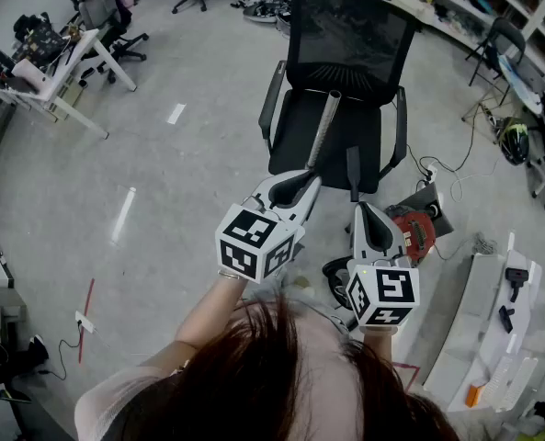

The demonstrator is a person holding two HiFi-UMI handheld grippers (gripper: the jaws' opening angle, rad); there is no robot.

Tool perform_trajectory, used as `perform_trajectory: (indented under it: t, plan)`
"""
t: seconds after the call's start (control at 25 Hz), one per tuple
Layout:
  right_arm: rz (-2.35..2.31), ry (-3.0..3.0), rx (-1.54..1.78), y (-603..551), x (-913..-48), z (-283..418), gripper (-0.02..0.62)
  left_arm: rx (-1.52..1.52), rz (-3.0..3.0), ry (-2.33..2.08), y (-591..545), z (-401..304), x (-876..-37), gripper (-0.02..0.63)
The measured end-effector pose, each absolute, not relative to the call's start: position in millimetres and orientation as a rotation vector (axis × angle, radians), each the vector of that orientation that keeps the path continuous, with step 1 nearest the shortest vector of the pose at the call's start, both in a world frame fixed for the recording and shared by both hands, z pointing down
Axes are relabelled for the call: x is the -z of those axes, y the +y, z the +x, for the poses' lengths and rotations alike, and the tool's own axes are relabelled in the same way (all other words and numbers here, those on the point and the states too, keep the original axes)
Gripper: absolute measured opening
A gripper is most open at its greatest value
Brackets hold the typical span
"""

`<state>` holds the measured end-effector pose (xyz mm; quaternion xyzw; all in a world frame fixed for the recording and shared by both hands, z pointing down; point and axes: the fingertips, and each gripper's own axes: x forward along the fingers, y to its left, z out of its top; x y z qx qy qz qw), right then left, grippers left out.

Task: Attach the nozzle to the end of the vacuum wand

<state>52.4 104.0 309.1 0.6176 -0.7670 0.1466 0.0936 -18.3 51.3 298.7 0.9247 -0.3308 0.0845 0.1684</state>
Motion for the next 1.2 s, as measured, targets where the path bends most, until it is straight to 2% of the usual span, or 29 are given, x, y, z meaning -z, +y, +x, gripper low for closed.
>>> perform_trajectory:
  t: [0.72, 1.2]
  plan:
    - [1.92, -2.178, -0.5, 10, -324, 7, 0.026, -0.301, 2.662, -0.797, -59, -57, -314, 0.038]
    - [2.035, -2.074, -0.59, -7, -340, 2, 0.026, -0.336, 2.664, -0.675, -83, -59, -333, 0.038]
